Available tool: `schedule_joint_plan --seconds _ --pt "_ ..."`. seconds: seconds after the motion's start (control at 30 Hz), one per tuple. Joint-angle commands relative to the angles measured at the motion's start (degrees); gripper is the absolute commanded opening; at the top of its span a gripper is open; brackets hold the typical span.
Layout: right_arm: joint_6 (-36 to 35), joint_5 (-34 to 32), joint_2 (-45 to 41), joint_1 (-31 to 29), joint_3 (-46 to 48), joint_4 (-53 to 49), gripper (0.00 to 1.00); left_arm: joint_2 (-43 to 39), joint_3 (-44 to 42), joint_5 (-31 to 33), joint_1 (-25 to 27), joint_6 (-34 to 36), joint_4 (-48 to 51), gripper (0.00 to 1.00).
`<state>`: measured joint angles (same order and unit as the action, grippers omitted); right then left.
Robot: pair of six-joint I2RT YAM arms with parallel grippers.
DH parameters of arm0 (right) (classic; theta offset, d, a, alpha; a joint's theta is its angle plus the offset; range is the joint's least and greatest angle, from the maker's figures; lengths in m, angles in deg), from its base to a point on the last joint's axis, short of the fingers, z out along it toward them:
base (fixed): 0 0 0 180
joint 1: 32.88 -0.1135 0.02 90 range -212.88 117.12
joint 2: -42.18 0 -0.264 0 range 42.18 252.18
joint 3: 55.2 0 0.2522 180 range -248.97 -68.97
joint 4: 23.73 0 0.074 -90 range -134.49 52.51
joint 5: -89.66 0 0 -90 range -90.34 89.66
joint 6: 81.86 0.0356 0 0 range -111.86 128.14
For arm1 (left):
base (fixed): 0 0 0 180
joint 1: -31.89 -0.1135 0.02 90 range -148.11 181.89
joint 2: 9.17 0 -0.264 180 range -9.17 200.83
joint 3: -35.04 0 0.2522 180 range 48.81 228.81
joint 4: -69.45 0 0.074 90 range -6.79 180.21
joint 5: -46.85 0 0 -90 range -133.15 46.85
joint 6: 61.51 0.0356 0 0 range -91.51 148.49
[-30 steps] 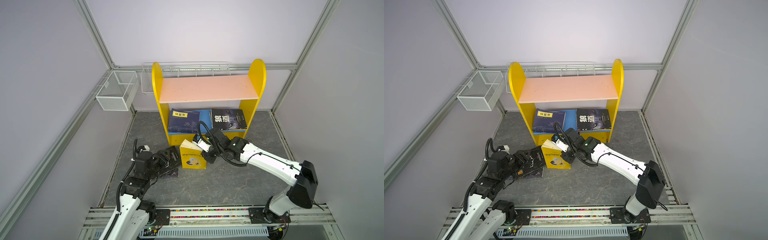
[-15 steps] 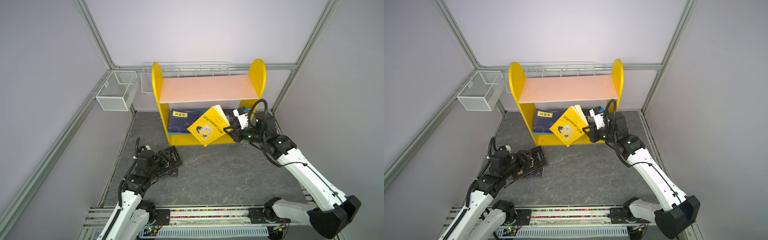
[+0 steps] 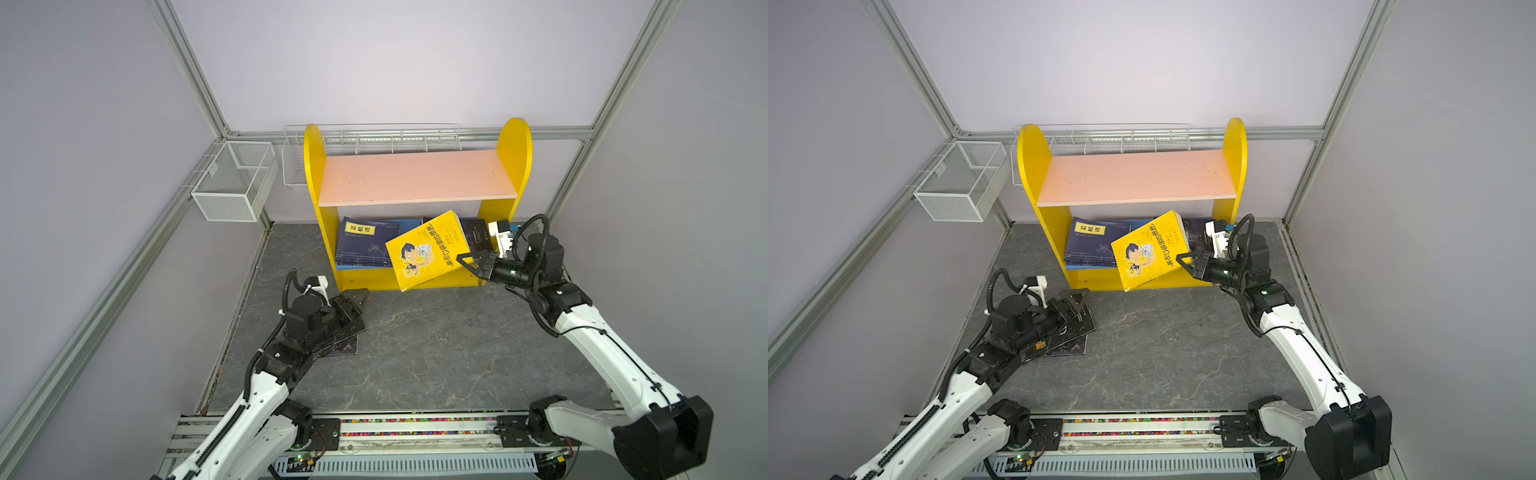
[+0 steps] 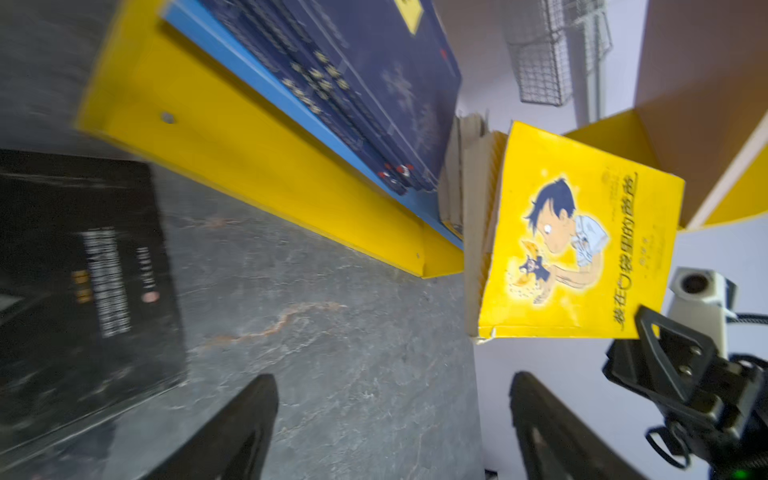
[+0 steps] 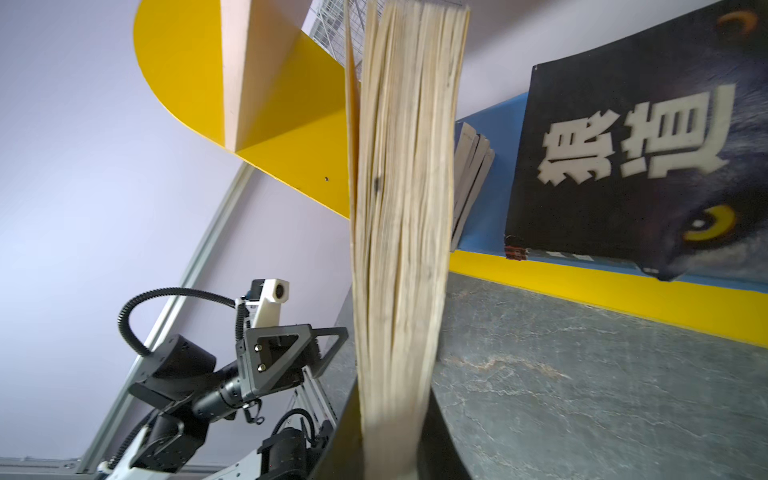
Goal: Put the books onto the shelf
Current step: 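Push the yellow comic onto the shelf with the left gripper while the right holds it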
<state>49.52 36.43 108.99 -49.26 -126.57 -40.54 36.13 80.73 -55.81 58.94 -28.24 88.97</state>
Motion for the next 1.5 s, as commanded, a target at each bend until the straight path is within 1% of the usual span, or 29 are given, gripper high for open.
schedule_joint_plan --seconds 0.0,0.1,0.2,0.3,0.37,0.43,0.47,0.63,0.7,0.77,0.8,0.9,1.03,1.07,1.1,1.13,1.17,1.2,1.23,1.27,1.3,1.33,1.4,1.47 --pt "7.1 3.5 -3.0 0.8 1.8 12.7 0.06 5.7 0.0 -4.5 2.6 -3.2 -17.5 0.94" --pt "11.9 3.5 -2.8 1.0 4.1 18.3 0.07 11.5 0.2 -7.1 3.4 -6.1 -27.8 0.98" --pt "15.8 3.8 -2.6 1.0 5.5 23.3 0.06 16.5 1.5 -9.5 4.0 -8.0 -36.0 0.98" --pt "16.6 4.0 -2.5 1.0 5.7 24.0 0.07 20.2 5.4 -11.0 6.0 -5.9 -36.9 0.97" --pt "17.0 4.2 -2.5 0.9 5.8 24.3 0.06 22.4 9.0 -11.2 8.1 -1.4 -33.9 0.93" --pt "17.6 4.4 -2.4 1.1 5.9 25.2 0.06 25.0 12.1 -11.3 9.7 1.0 -31.1 0.86" --pt "17.9 4.6 -2.4 1.0 5.9 25.7 0.06 26.3 13.0 -11.4 10.2 1.1 -31.4 0.85" --pt "17.4 4.9 -2.8 1.1 5.8 25.0 0.07 29.6 13.2 -11.6 10.5 -2.3 -39.5 0.63" --pt "16.9 4.9 -3.1 1.2 6.1 24.6 0.07 29.4 13.3 -10.9 10.5 -2.5 -40.7 0.51" --pt "16.2 5.0 -3.3 1.4 6.1 23.4 0.06 28.7 13.3 -10.0 10.4 -2.3 -41.5 0.41" --pt "15.6 5.0 -3.3 1.5 6.1 22.7 0.06 28.4 13.2 -9.4 10.4 -2.4 -41.7 0.33" --pt "14.1 4.8 -3.6 2.2 6.2 20.5 0.07 27.4 13.0 -7.2 10.4 -2.4 -41.6 0.12" --pt "10.5 3.5 -3.8 2.8 5.1 14.9 0.08 27.4 13.4 -4.1 10.4 -1.3 -38.6 0.03" --pt "8.8 2.5 -3.9 2.8 4.4 12.0 0.11 27.8 13.8 -3.7 10.5 -1.0 -38.2 0.01" --pt "6.9 1.2 -4.0 2.8 3.4 8.4 0.19 28.5 14.4 -3.5 10.5 -0.8 -37.9 0.0" --pt "5.2 -0.4 -4.1 2.8 2.5 4.9 0.3 29.1 14.9 -3.4 10.5 -0.6 -37.7 0.0" --pt "3.1 -2.7 -4.1 2.8 1.3 0.3 0.43 29.9 15.5 -3.3 10.5 -0.3 -37.4 0.0" --pt "1.0 -6.0 -4.1 2.8 0.0 -5.2 0.52 30.8 16.4 -3.1 10.5 0.0 -36.8 0.0" --pt "-0.7 -9.2 -4.1 2.9 -0.9 -9.4 0.58 31.6 17.1 -2.9 10.5 0.4 -36.5 0.0" --pt "-2.3 -12.3 -3.9 2.9 -1.7 -13.4 0.62 32.7 18.3 -2.9 10.5 0.9 -36.0 0.0" --pt "-3.4 -15.4 -3.3 3.0 -2.4 -17.4 0.63 33.8 19.7 -3.1 10.5 1.5 -35.2 0.0" --pt "-4.3 -16.7 -2.8 3.3 -2.9 -20.1 0.63 35.0 21.0 -3.4 10.5 2.0 -34.7 0.0" --pt "-5.8 -18.3 -1.6 3.8 -3.2 -24.7 0.63 37.8 23.8 -4.2 10.5 2.3 -35.1 0.0" --pt "-6.3 -18.5 -1.2 4.0 -2.2 -26.5 0.63 40.9 27.0 -6.0 10.5 2.2 -35.8 0.0"
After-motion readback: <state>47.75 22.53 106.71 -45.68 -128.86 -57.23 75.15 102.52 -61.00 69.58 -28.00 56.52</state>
